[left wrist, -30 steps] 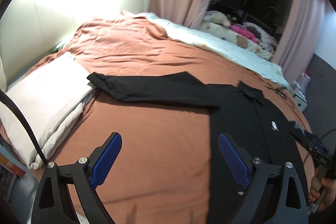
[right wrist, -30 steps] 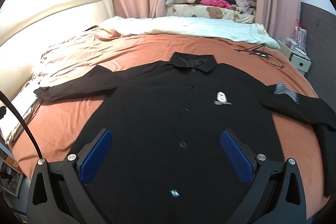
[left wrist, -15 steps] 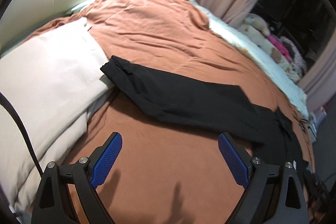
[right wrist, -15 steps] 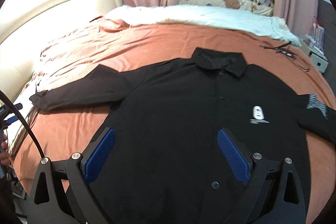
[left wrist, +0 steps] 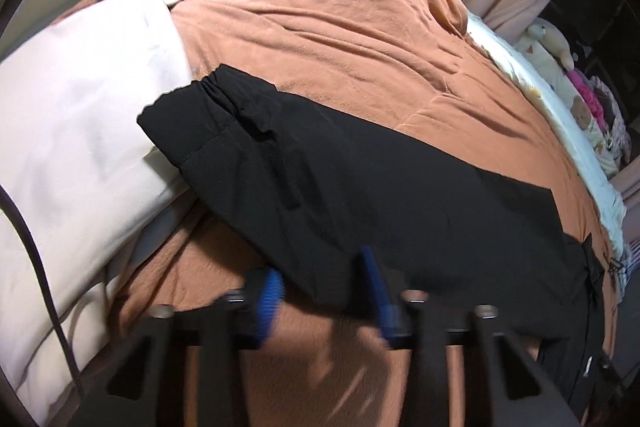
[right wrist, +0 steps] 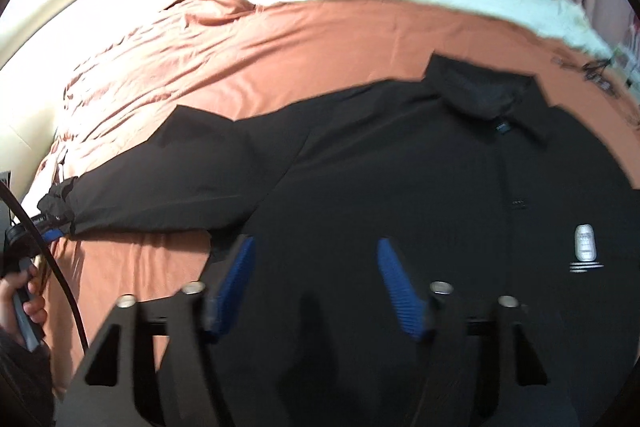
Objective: Fold large clothes
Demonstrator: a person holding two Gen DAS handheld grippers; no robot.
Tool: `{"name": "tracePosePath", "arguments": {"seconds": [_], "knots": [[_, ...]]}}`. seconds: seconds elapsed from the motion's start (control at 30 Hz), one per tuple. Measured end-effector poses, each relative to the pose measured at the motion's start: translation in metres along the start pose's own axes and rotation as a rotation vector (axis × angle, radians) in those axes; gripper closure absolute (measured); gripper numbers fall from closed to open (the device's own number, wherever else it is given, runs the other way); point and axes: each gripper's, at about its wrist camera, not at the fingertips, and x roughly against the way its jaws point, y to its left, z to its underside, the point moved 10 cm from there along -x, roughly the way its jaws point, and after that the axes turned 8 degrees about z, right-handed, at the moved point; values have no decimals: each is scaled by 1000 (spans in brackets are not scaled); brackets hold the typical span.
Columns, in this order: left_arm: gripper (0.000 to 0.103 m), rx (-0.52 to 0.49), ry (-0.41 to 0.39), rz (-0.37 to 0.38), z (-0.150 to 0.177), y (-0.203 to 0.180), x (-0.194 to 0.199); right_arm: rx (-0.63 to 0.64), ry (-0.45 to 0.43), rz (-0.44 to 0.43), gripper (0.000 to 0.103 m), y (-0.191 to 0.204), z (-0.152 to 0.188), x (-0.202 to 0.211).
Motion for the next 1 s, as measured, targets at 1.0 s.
{"name": "tracePosePath", "arguments": {"seconds": [1.0], "knots": [[101, -339, -231, 377, -44, -291, 188, -151, 24, -161, 42, -59, -8, 16]]}}
